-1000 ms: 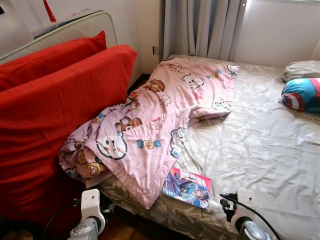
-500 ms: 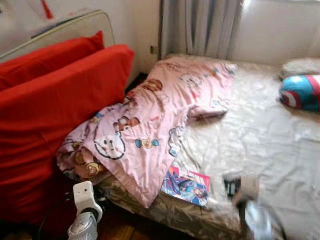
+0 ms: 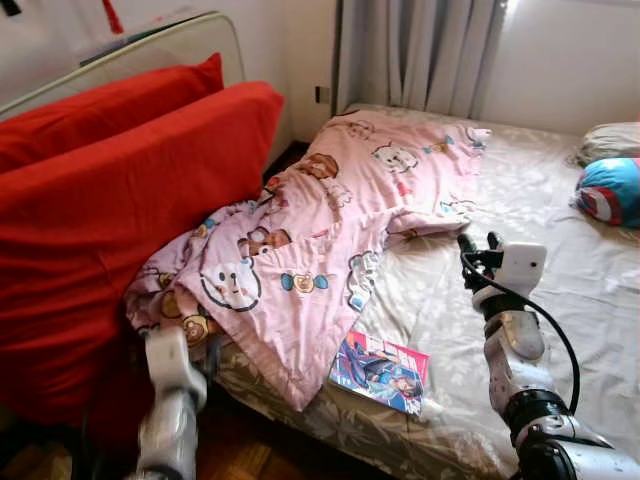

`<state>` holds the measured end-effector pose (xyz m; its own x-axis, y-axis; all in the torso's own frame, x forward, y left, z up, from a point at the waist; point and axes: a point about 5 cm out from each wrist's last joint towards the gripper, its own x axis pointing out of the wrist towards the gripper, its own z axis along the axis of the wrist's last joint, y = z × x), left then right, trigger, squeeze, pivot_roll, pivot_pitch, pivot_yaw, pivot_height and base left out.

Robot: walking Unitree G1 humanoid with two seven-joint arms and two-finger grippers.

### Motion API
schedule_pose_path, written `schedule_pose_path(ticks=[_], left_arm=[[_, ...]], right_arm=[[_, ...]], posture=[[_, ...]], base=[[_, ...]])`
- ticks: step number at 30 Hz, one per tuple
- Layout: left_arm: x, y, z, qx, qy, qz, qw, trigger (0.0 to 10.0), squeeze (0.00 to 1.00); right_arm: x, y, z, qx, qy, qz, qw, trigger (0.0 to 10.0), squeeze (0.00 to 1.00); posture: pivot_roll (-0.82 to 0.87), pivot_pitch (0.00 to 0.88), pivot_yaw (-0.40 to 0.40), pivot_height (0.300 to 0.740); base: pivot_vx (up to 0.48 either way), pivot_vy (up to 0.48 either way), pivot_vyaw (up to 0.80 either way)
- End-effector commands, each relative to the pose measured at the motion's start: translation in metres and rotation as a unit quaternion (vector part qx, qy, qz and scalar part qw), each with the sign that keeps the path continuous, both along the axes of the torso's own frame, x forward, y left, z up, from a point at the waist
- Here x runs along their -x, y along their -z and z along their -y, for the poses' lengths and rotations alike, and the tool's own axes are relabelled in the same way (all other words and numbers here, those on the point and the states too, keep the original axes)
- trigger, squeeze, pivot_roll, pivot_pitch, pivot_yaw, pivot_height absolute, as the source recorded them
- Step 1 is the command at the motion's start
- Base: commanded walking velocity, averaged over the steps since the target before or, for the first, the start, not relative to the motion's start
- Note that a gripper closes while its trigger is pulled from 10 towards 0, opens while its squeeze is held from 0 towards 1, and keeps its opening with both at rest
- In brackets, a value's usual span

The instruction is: Clean up the room

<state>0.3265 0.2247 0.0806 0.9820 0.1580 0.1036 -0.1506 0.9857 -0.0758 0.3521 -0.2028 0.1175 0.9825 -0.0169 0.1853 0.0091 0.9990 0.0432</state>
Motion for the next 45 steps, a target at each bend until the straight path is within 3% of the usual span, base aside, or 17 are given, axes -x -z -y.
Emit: schedule_pose_path(ticks=[1,4,10,11,13,15,17,21,30,35,45], left_arm=[[0.002,-0.001,-0.002,0.005,-0.004,0.010,1.000,10.0,0.00],[-0.013,-0.026,0.002,0.005,0.005,0.054,0.999,10.0,0.00],[-0.015,-0.030,0.004,0.001,0.011,0.062,0.998,10.0,0.00],[-0.013,-0.026,0.003,0.000,0.011,0.052,0.999,10.0,0.00],[-0.005,-0.003,0.001,-0.023,0.015,-0.019,0.999,10.0,0.00],[-0.003,0.001,0.000,-0.028,0.014,-0.029,0.999,10.0,0.00],[0.008,0.018,-0.006,-0.015,-0.003,-0.065,0.998,10.0,0.00],[0.006,0.012,-0.012,0.020,-0.025,-0.043,0.999,10.0,0.00],[-0.012,-0.017,0.000,0.007,0.010,0.012,1.000,10.0,0.00],[-0.013,-0.019,0.005,-0.017,0.038,0.018,0.999,10.0,0.00],[0.002,-0.012,0.010,-0.049,0.071,0.035,0.996,10.0,0.00]], right_arm=[[0.001,-0.005,0.000,0.005,-0.001,0.020,1.000,10.0,0.00],[0.006,-0.001,-0.003,0.009,0.000,0.025,1.000,10.0,0.00],[0.013,0.007,0.000,-0.006,0.020,0.022,1.000,10.0,0.00],[0.015,0.012,0.001,-0.007,0.020,0.012,1.000,10.0,0.00],[0.023,0.033,0.006,-0.016,0.032,-0.037,0.999,10.0,0.00],[0.024,0.036,0.008,-0.019,0.035,-0.046,0.998,10.0,0.00],[0.031,0.050,0.013,-0.015,0.048,-0.083,0.995,10.0,0.00],[0.028,0.041,0.010,-0.020,0.036,-0.051,0.998,10.0,0.00],[0.009,0.009,-0.004,-0.010,0.008,-0.001,1.000,10.0,0.00],[0.005,-0.003,-0.010,-0.011,-0.007,0.022,1.000,10.0,0.00],[0.030,0.006,-0.012,-0.014,0.002,0.040,0.999,10.0,0.00]], posture=[[-0.17,0.000,0.023,0.740],[-0.18,0.000,0.025,0.740],[-0.18,0.000,0.032,0.740],[-0.18,0.000,0.033,0.740],[-0.17,0.000,0.032,0.740],[-0.17,0.000,0.032,0.740],[-0.16,0.000,0.029,0.740],[-0.18,0.000,0.033,0.740],[-0.17,0.000,0.037,0.740],[-0.15,0.000,0.030,0.740],[-0.16,0.000,0.035,0.740]], base=[[0.000,0.000,0.00],[0.000,0.000,0.00],[0.000,0.000,0.00],[0.000,0.000,0.00],[0.000,0.000,0.00],[0.000,0.000,0.00],[0.000,0.000,0.00],[0.000,0.000,0.00],[0.000,0.000,0.00],[0.000,0.000,0.00],[0.000,0.000,0.00]])
